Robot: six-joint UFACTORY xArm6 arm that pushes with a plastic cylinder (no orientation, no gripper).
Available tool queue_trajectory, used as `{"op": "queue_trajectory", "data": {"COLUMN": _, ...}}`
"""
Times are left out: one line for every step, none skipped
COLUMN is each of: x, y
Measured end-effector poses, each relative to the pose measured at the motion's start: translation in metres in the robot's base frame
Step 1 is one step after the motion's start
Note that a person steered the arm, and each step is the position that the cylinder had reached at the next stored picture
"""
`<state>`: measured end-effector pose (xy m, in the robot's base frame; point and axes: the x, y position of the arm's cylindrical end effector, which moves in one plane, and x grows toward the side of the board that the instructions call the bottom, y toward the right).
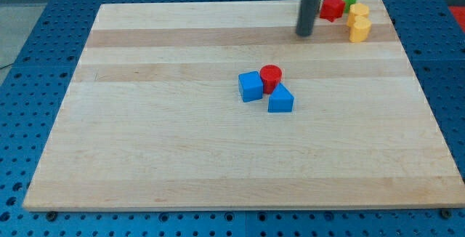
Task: Push the blue cube along with red circle towards the center right
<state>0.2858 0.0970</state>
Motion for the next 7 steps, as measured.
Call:
{"op": "queue_trajectory", "data": {"x": -0.037, "y": -0.034}}
{"op": "queue_trajectory", "data": {"x": -0.069, "y": -0.044}}
{"op": "queue_trajectory", "data": {"x": -0.094, "y": -0.05}}
{"op": "queue_trajectory", "data": {"x": -0.093, "y": -0.05}}
{"op": "queue_trajectory", "data": {"x": -0.093, "y": -0.05}}
{"op": "queue_trajectory", "data": {"x": -0.094, "y": -0.048}}
{"op": "queue_trajectory", "data": {"x": -0.092, "y": -0.045}}
